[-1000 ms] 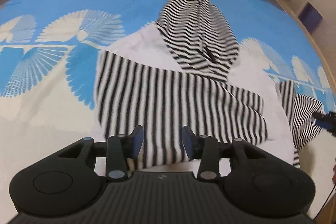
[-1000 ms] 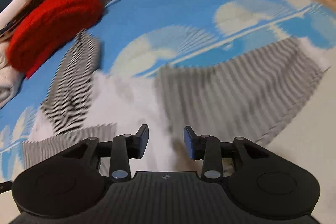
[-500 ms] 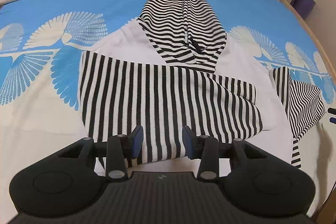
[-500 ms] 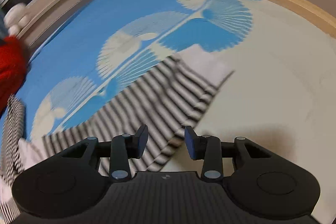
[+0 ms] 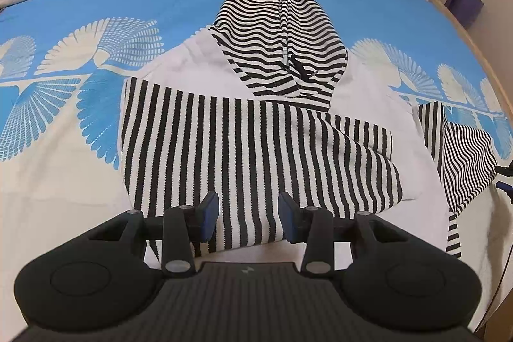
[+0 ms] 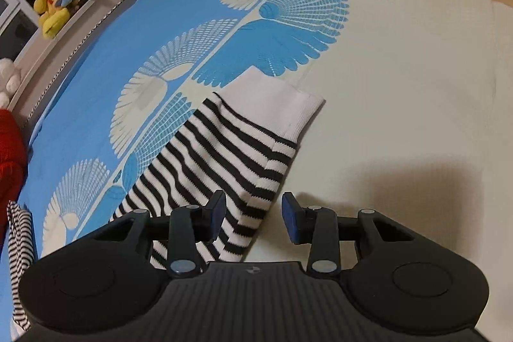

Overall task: Fold small clothes
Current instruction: 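Grasp the other striped sleeve's white cuff with the right tool, then fold the held sleeve across the hoodie front with the right tool, release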

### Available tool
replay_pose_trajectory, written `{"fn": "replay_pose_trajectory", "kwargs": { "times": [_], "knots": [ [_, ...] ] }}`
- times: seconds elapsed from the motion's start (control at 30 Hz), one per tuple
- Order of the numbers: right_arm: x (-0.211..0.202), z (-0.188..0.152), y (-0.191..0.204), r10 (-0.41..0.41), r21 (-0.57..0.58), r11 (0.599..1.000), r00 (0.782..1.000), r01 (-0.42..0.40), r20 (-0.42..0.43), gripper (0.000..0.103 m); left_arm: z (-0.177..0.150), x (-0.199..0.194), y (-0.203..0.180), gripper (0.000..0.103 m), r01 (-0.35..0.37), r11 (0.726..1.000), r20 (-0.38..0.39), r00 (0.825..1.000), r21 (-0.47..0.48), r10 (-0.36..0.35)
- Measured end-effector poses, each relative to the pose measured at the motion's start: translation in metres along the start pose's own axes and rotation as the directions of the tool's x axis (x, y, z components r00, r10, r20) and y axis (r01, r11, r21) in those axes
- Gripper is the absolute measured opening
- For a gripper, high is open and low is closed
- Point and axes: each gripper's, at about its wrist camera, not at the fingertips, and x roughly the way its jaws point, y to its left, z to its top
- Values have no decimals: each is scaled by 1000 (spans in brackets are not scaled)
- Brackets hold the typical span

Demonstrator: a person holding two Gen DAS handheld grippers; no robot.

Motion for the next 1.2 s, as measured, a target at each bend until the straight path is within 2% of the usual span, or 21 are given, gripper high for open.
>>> {"fn": "replay_pose_trajectory", "kwargs": {
  "times": [0.17, 0.2, 0.23, 0.3, 0.43, 0.53, 0.57, 0.63, 0.67, 0.7, 0.77, 0.8, 0.87, 0.9, 0.93, 0.97, 1.0, 1.03, 1.07, 1.1, 1.2],
  "knots": [
    [11, -2, -4, -24, 23, 999, 1000, 24, 15, 40, 1, -3, 6, 45, -5, 1000, 6, 1000, -9, 5],
    [12, -3, -3, -32, 14, 999, 999, 31, 25, 33, 1, -4, 7, 45, -6, 1000, 8, 1000, -12, 6],
    [12, -3, 0, -34, 2, 999, 999, 34, 30, 17, 1, -5, 9, 45, -6, 1000, 9, 1000, -15, 6],
    [10, -4, 4, -32, -1, 999, 998, 32, 56, 4, 1, -6, 12, 45, -7, 1000, 12, 1000, -21, 7],
    [-4, -3, 20, -33, -22, 999, 989, 37, 145, 1, 3, -10, 18, 45, -6, 999, 18, 1000, -35, 7],
    [-27, -7, 55, -40, -117, 991, 969, 70, 243, 1, 5, -14, 24, 45, -4, 999, 25, 1000, -51, 5],
    [-38, -10, 72, -15, -167, 984, 960, 64, 281, 0, 6, -16, 27, 45, -2, 998, 29, 1000, -60, 3],
    [-71, -28, 121, 102, -326, 945, 924, 25, 369, 0, 10, -21, 35, 45, 3, 997, 41, 999, -83, 0],
    [-88, -41, 144, 183, -401, 916, 904, -14, 387, 0, 12, -24, 39, 45, 5, 995, 49, 999, -97, -1],
    [-108, -61, 170, 293, -489, 869, 878, -79, 378, 0, 14, -27, 44, 45, 7, 994, 56, 998, -112, 0],
    [-148, -105, 214, 503, -633, 741, 810, -225, 302, 1, 20, -32, 56, 45, 10, 988, 67, 998, -153, 0],
    [-166, -130, 233, 606, -692, 647, 766, -318, 214, 1, 22, -34, 63, 45, 14, 984, 73, 997, -179, -1],
    [-189, -174, 264, 731, -705, 436, 677, -559, -84, 4, 27, -38, 76, 45, 23, 974, 82, 997, -227, -5],
    [-194, -190, 274, 740, -672, 370, 641, -641, -203, 4, 28, -40, 83, 45, 27, 968, 86, 996, -249, -6],
    [-197, -207, 284, 718, -637, 319, 618, -702, -321, 8, 30, -42, 90, 45, 31, 962, 91, 996, -271, -6],
    [-197, -225, 294, 653, -608, 289, 617, -739, -439, 13, 31, -44, 97, 45, 32, 956, 95, 995, -292, -4],
    [-196, -237, 298, 603, -606, 299, 638, -737, -479, 23, 32, -45, 102, 45, 32, 951, 98, 995, -306, -2],
    [-197, -245, 299, 570, -618, 323, 669, -716, -477, 27, 33, -46, 108, 45, 31, 947, 100, 995, -319, 1],
    [-197, -250, 297, 539, -630, 362, 706, -687, -460, 29, 33, -47, 113, 45, 27, 944, 100, 995, -329, 6],
    [-193, -251, 295, 514, -627, 401, 731, -668, -449, 31, 33, -46, 116, 45, 22, 941, 98, 995, -337, 12],
    [-171, -246, 285, 458, -567, 537, 780, -625, -427, 34, 32, -40, 120, 45, 11, 937, 82, 996, -348, 18]
  ]
}}
